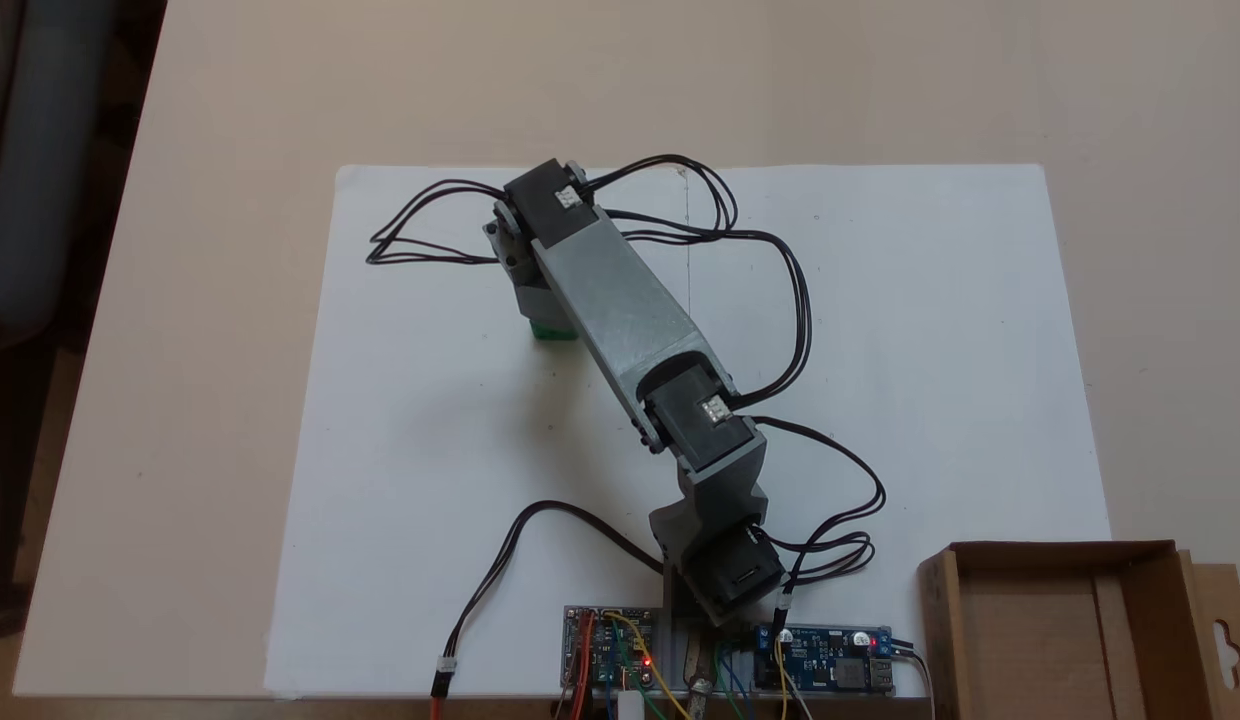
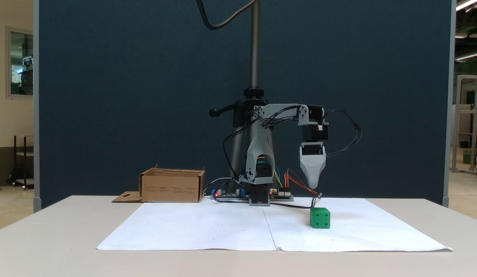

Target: Grasp a green dice and put it in the bin.

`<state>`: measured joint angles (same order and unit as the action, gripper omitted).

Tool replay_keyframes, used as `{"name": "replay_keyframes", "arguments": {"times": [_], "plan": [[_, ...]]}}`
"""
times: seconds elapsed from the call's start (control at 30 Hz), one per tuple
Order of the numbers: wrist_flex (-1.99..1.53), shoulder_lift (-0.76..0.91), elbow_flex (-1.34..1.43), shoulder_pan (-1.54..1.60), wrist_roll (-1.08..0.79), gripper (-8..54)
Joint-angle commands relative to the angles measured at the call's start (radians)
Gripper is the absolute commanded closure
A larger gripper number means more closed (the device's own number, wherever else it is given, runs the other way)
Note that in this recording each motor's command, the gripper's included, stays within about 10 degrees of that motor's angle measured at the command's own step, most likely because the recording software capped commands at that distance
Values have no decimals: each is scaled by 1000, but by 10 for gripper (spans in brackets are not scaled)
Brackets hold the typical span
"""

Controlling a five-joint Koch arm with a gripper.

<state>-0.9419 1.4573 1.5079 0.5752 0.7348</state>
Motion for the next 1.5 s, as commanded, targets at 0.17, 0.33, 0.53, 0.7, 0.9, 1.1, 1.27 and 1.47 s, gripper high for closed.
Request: {"name": "replay_keyframes", "arguments": {"times": [0.17,0.33,0.53,0.7,0.9,1.1,1.27,1.47], "plan": [[92,21,41,17,0,20],[115,38,89,17,0,20],[123,48,104,21,0,20],[141,43,106,48,0,20],[170,23,106,69,0,19],[189,-8,107,64,0,19],[195,-23,115,61,0,19],[210,-64,115,54,0,19]]}}
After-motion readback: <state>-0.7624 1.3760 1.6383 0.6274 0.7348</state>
